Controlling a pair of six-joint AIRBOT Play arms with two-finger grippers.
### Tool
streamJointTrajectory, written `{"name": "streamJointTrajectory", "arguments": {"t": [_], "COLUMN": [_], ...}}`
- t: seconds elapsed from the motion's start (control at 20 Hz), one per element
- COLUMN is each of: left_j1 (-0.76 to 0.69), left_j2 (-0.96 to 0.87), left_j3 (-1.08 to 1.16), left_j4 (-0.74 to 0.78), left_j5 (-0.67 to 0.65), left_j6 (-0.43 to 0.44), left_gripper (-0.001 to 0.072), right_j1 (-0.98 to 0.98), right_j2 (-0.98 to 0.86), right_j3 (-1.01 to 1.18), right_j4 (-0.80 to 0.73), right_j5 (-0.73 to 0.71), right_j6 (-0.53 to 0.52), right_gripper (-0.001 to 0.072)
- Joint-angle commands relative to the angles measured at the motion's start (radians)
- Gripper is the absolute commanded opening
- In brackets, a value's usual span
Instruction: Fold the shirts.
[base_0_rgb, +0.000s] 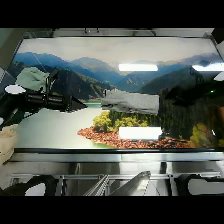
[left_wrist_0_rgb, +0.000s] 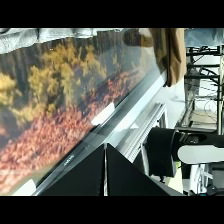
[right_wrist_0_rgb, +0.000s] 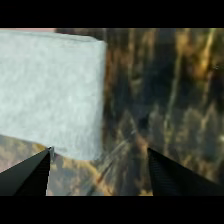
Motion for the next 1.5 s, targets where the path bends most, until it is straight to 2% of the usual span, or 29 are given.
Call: {"name": "streamJointTrajectory", "arguments": {"t": [0.0, 0.15, 0.3, 0.35, 0.45, 0.5, 0.55, 0.65, 0.75, 0.8, 0.95, 1.1, 1.2, 1.3, 1.35, 1.45], "left_j1": [-0.001, -0.001, -0.001, -0.001, -0.001, -0.001, -0.001, -0.001, -0.001, -0.001, -0.001, -0.001, -0.001, -0.001, -0.001, -0.001], "left_j2": [0.0, 0.0, 0.0, 0.0, 0.0, 0.0, 0.0, 0.0, 0.0, 0.0, 0.0, 0.0, 0.0, 0.0, -0.001, -0.002], "left_j3": [0.0, 0.0, 0.0, 0.0, 0.0, 0.0, 0.0, 0.0, 0.0, 0.0, 0.0, -0.001, -0.001, -0.001, -0.001, -0.001], "left_j4": [0.0, 0.001, 0.001, 0.001, 0.002, 0.002, 0.003, 0.003, 0.003, 0.003, 0.003, 0.005, 0.006, 0.01, 0.01, 0.011], "left_j5": [0.0, -0.009, -0.02, -0.02, -0.02, -0.02, -0.019, -0.02, -0.02, -0.019, -0.02, -0.02, -0.02, -0.019, -0.019, -0.019], "left_j6": [-0.008, -0.008, -0.008, -0.008, -0.008, -0.007, -0.007, -0.007, -0.006, -0.006, -0.003, -0.003, -0.003, -0.003, -0.003, -0.002], "left_gripper": [0.0016, 0.0016, 0.0016, 0.0016, 0.0016, 0.0016, 0.0016, 0.0016, 0.0016, 0.0016, 0.0016, 0.0016, 0.0016, 0.0016, 0.0016, 0.0016], "right_j1": [-0.003, 0.055, 0.124, 0.144, 0.168, 0.171, 0.168, 0.148, 0.093, 0.047, -0.171, -0.417, -0.573, -0.694, -0.742, -0.804], "right_j2": [-0.076, -0.157, -0.219, -0.231, -0.227, -0.216, -0.199, -0.125, -0.02, 0.019, 0.104, 0.173, 0.214, 0.234, 0.234, 0.234], "right_j3": [-0.066, -0.066, -0.066, -0.066, -0.065, -0.062, -0.052, -0.013, 0.062, 0.114, 0.272, 0.32, 0.32, 0.32, 0.318, 0.286], "right_j4": [0.111, 0.266, 0.358, 0.391, 0.464, 0.523, 0.56, 0.56, 0.54, 0.513, 0.376, 0.276, 0.109, -0.191, -0.355, -0.584], "right_j5": [-0.093, -0.104, -0.127, -0.126, -0.1, -0.062, -0.027, 0.001, -0.017, -0.046, -0.179, -0.167, -0.052, 0.127, 0.209, 0.289], "right_j6": [-0.055, -0.126, -0.138, -0.158, -0.217, -0.258, -0.271, -0.243, -0.145, -0.066, 0.275, 0.459, 0.552, 0.654, 0.686, 0.684], "right_gripper": [0.0666, 0.0665, 0.0663, 0.0605, 0.0306, 0.0106, 0.0014, 0.0013, 0.0012, 0.0012, 0.0012, 0.0012, 0.0012, 0.0013, 0.0013, 0.0013]}}
